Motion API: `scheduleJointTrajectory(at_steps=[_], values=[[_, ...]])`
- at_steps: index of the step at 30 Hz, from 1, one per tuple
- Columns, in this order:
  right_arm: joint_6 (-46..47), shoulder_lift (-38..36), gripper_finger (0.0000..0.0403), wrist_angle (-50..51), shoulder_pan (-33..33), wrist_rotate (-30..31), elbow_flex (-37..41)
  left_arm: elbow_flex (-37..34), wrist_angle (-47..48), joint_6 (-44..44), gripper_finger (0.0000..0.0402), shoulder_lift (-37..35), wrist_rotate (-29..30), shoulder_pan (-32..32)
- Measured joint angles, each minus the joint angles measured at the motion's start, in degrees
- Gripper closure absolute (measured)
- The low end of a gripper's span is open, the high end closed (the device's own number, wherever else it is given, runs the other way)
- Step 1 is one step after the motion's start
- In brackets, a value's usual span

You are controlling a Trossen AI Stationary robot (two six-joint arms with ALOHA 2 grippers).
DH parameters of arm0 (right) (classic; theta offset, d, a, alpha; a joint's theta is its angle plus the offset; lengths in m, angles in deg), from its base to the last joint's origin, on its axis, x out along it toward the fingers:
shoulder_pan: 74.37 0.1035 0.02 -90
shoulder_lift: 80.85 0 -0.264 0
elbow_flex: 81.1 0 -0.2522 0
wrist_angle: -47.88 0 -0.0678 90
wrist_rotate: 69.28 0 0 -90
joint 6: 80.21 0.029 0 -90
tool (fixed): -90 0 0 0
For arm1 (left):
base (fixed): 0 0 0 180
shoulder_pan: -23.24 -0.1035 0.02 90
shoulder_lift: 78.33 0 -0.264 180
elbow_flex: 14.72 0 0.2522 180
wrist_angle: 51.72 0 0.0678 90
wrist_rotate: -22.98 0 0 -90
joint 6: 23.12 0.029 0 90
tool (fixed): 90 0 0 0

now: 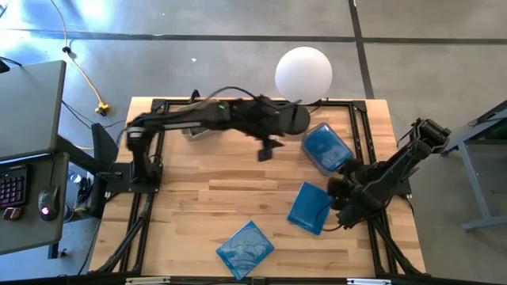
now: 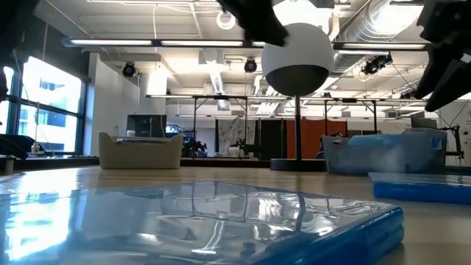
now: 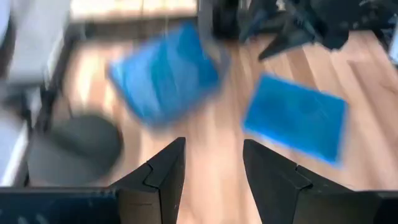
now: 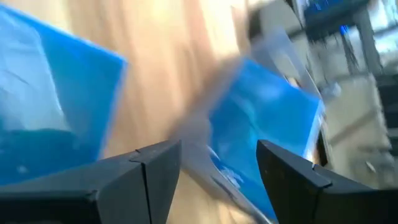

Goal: Pick & place jewel cases by type
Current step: Put the top blue CD case into the gray bin

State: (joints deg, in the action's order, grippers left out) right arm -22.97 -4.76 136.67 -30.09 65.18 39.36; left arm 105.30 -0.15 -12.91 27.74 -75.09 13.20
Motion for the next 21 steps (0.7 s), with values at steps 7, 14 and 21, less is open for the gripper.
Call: scheduleJointTrajectory(at_steps=[7,14,21], values=[[-13.1,0.0,0.0199,-23.6,0.6,-3.2,2.8,0.0,28.0,-16.6,0.0243,-7.6,-3.2,0.8],[-23.9,0.0,0.0199,-24.4,0.8,-16.3,0.2,-12.1,17.6,-20.3,0.0243,-7.2,-2.1,6.6],[-27.2,1.1,0.0199,-27.3,7.4,-22.3,-0.3,-30.4,-20.2,-40.1,0.0243,-5.3,-7.3,7.4]])
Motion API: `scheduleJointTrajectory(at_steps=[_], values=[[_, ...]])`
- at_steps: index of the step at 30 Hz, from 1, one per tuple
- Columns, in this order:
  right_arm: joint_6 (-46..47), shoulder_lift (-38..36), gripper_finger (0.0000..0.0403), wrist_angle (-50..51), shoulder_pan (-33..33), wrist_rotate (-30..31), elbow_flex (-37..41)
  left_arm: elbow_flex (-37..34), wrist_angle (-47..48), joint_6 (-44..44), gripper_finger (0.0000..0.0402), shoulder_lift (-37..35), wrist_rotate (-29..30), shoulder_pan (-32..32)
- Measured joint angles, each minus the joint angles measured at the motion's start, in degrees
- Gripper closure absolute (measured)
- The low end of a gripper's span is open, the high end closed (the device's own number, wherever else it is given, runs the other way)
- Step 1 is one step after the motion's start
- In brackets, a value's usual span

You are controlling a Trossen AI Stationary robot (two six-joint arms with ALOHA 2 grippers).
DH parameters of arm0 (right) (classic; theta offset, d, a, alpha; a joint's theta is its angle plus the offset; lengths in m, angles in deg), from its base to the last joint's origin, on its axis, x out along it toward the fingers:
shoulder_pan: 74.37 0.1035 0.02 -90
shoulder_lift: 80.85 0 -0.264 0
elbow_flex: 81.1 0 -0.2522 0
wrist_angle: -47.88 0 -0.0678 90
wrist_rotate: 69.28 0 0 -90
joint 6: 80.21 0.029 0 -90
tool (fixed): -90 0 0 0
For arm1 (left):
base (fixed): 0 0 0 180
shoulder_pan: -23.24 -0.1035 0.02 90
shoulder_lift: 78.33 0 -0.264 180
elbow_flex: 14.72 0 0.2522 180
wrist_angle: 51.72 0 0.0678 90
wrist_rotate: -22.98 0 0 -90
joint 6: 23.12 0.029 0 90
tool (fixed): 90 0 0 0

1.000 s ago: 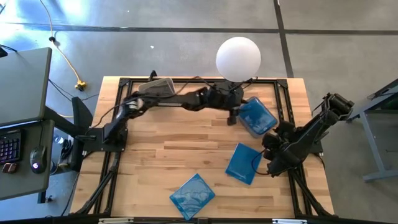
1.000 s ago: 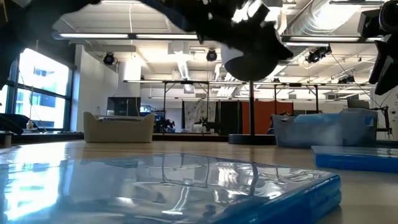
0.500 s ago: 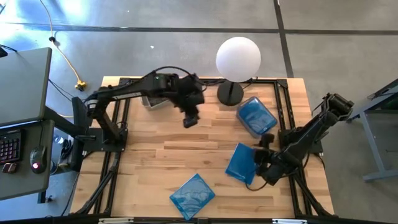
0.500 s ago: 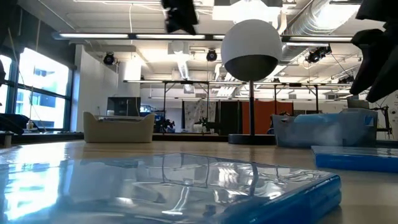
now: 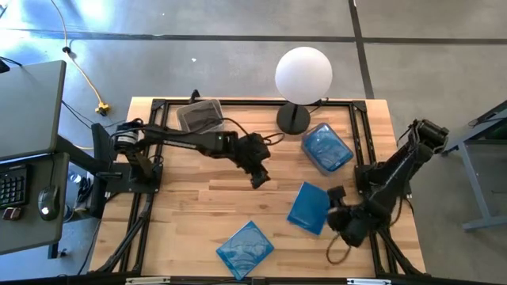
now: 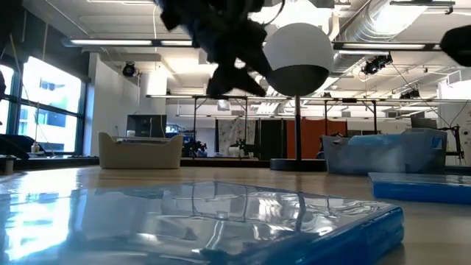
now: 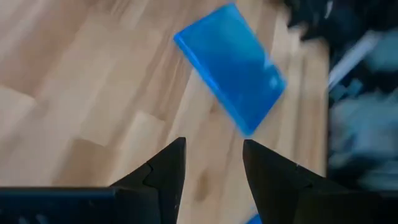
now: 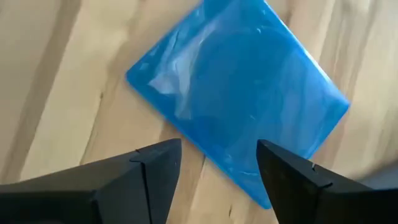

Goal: Pick & place jewel cases by type
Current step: Put the top blue CD case into the gray bin

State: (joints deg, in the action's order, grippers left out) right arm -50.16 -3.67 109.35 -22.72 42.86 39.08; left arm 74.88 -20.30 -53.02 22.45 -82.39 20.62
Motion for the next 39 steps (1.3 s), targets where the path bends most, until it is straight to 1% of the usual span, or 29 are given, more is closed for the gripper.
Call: scheduleJointTrajectory(at_steps=[2,3,4,6,8,10,12,15,19,22,25,30,36,39], values=[[-0.6,1.2,0.0199,0.0,2.6,3.2,0.0,-3.0,-11.6,-7.1,0.0243,2.3,-0.6,0.0],[-0.6,1.9,0.0199,-0.3,3.8,4.8,0.0,-4.4,-15.5,-10.1,0.0243,3.1,-0.4,0.0],[-0.8,3.0,0.0199,-0.9,4.6,6.2,0.0,-5.6,-16.6,-12.8,0.0243,3.8,-0.6,0.0],[-2.6,5.3,0.0199,-1.7,6.4,7.1,0.0,-5.3,-23.3,-16.9,0.0243,7.6,0.0,0.6],[-5.0,8.4,0.0199,-2.3,7.5,7.7,0.0,-5.4,-25.1,-19.3,0.0243,10.5,0.3,1.4],[-6.0,11.4,0.0199,-2.6,9.0,10.1,0.0,-3.5,-29.1,-20.6,0.0243,14.8,0.3,2.4],[-6.0,14.3,0.0199,-2.4,9.2,12.6,0.0,-1.8,-29.3,-21.0,0.0243,17.2,-0.4,3.0],[-4.6,18.3,0.0199,-1.9,9.8,13.5,0.0,1.9,-30.2,-21.9,0.0243,20.6,-0.2,3.8],[-4.5,22.5,0.0199,-2.0,10.0,16.3,-0.2,4.4,-29.9,-25.1,0.0243,24.7,-1.2,4.5],[-4.6,24.7,0.0199,-1.7,10.1,19.2,-0.2,5.8,-30.1,-26.7,0.0243,26.2,-1.0,5.0],[-5.6,25.5,0.0199,-1.6,10.0,20.9,-0.1,6.6,-30.8,-28.4,0.0243,27.7,-1.5,5.8],[-10.2,25.5,0.0199,-1.8,9.9,21.0,-0.1,9.0,-30.5,-28.8,0.0243,29.3,-1.8,6.8],[-15.4,25.6,0.0199,-5.3,8.8,24.5,0.2,12.6,-29.0,-25.7,0.0243,30.0,-2.8,7.2],[-18.7,25.6,0.0199,-8.2,7.0,23.7,0.1,14.1,-29.1,-24.5,0.0243,30.0,-4.5,7.2]])
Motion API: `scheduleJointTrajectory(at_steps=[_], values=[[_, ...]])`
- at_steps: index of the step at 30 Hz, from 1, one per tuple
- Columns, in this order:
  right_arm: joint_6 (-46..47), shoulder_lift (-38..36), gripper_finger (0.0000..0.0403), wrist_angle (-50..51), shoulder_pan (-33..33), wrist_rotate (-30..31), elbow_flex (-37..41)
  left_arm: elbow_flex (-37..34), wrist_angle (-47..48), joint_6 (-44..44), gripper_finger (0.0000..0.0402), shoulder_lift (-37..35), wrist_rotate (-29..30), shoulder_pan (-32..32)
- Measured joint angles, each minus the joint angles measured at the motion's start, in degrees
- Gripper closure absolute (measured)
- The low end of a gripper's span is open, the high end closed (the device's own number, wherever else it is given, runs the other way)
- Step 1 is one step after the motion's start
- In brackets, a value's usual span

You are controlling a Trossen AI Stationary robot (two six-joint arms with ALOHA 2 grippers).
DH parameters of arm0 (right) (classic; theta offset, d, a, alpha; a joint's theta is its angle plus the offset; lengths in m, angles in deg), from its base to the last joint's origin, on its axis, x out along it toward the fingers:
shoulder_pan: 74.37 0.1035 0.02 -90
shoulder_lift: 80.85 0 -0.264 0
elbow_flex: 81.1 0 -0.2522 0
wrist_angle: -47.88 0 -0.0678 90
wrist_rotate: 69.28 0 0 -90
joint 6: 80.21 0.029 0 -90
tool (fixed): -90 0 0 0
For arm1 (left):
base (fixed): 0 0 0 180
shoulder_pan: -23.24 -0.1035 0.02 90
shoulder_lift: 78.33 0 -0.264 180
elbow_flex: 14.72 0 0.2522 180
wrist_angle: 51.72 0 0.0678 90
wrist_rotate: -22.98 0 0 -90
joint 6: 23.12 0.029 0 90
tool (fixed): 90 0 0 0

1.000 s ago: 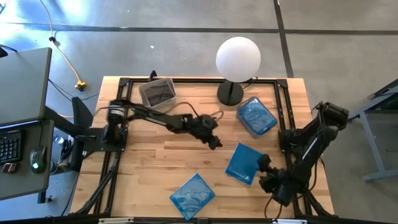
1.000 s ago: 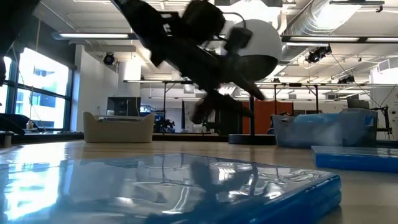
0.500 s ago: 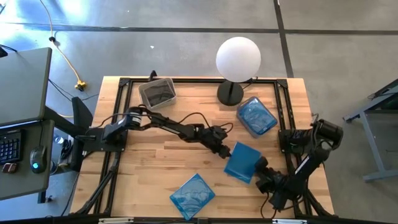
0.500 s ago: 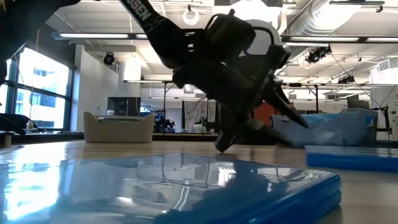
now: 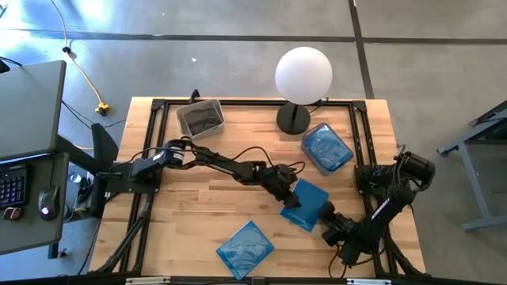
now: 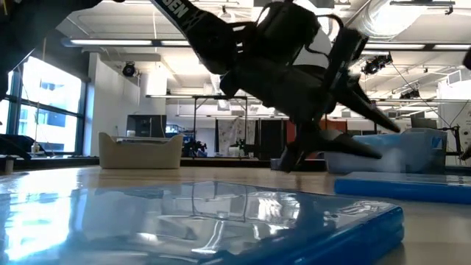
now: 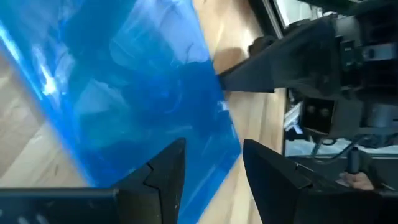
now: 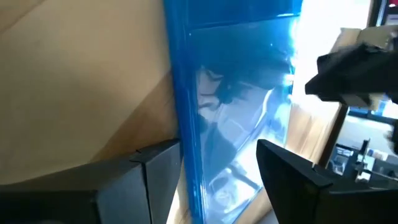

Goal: Pick & place jewel cases by type
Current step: Put the top blue CD case into the gray bin

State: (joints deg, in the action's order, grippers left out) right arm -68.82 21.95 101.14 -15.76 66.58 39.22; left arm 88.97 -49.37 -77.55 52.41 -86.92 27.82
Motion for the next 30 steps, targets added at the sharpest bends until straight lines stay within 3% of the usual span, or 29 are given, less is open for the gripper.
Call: scheduleJointTrajectory(at_steps=[9,19,22,27,30], values=[[0.6,-0.1,0.0199,-0.8,-2.6,-1.0,-0.2,0.0,10.2,2.8,0.0243,-0.9,-3.1,-1.5],[2.7,-0.1,0.0199,-0.6,-2.0,-1.0,-0.1,0.0,9.0,6.6,0.0243,-4.2,-12.9,-8.1],[3.9,0.0,0.0199,-0.6,-2.0,0.0,-0.1,0.1,14.3,8.8,0.0243,-6.0,-12.0,-9.1],[3.3,-0.1,0.0199,-0.8,-2.8,-0.4,-0.1,0.0,24.8,12.5,0.0243,-6.1,-3.7,-9.6],[3.2,-0.1,0.0199,-1.0,-3.9,0.2,-0.1,0.1,26.3,12.6,0.0243,-4.8,-1.1,-9.0]])
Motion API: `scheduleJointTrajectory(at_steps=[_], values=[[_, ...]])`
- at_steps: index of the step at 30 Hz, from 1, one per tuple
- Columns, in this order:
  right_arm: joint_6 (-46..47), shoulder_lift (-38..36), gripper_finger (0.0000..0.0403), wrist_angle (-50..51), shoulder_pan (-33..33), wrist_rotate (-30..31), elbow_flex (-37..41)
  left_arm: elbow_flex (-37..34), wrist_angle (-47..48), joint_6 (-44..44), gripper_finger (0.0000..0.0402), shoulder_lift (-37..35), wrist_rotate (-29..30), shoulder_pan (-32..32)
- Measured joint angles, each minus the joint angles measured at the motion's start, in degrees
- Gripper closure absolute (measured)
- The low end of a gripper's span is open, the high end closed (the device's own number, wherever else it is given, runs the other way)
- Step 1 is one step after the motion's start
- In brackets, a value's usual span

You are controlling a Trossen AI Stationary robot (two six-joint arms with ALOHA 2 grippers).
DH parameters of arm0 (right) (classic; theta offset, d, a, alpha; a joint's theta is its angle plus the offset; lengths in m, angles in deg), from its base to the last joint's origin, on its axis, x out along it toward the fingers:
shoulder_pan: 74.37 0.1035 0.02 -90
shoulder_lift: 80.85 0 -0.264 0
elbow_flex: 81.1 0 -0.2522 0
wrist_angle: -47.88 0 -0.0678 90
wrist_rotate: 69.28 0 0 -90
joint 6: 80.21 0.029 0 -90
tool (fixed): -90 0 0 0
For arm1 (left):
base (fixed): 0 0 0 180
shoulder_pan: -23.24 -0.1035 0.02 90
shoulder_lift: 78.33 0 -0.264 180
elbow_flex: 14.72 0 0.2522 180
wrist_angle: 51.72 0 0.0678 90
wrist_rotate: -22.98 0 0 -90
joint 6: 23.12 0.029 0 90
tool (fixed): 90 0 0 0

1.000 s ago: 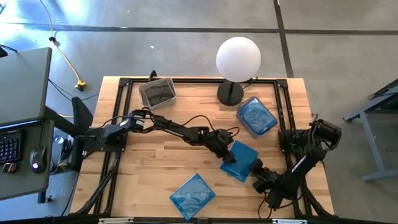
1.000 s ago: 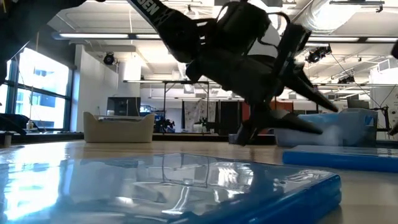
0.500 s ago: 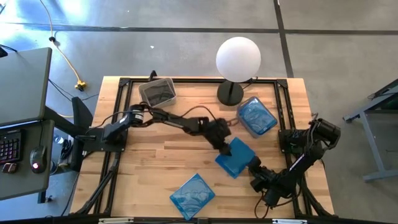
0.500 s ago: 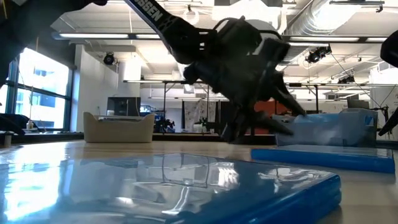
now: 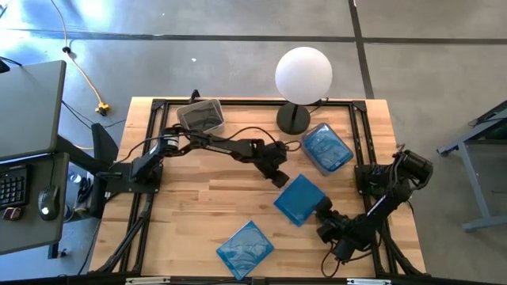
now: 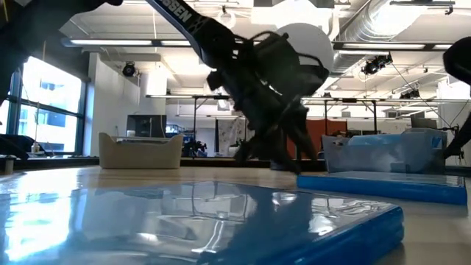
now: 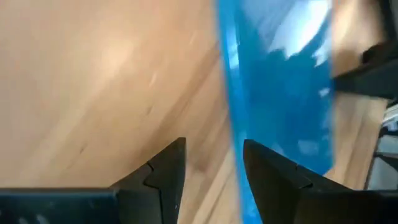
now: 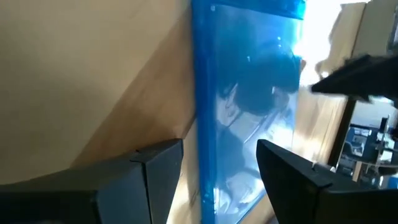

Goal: Pick & place jewel cases by type
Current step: Put the top blue CD case into the gray bin

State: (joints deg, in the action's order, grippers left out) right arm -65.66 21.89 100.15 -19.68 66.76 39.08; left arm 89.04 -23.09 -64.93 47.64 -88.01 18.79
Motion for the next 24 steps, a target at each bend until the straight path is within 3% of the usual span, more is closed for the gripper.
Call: scheduleJointTrajectory(at_steps=[9,24], values=[[-3.0,-0.1,0.0199,-1.8,-4.6,0.8,0.0,0.1,-9.0,-5.0,0.0243,4.0,-4.6,3.3],[-7.4,0.1,0.0198,-3.0,-5.0,5.8,0.2,0.9,-9.3,-6.0,0.0243,4.4,-6.2,4.0]])
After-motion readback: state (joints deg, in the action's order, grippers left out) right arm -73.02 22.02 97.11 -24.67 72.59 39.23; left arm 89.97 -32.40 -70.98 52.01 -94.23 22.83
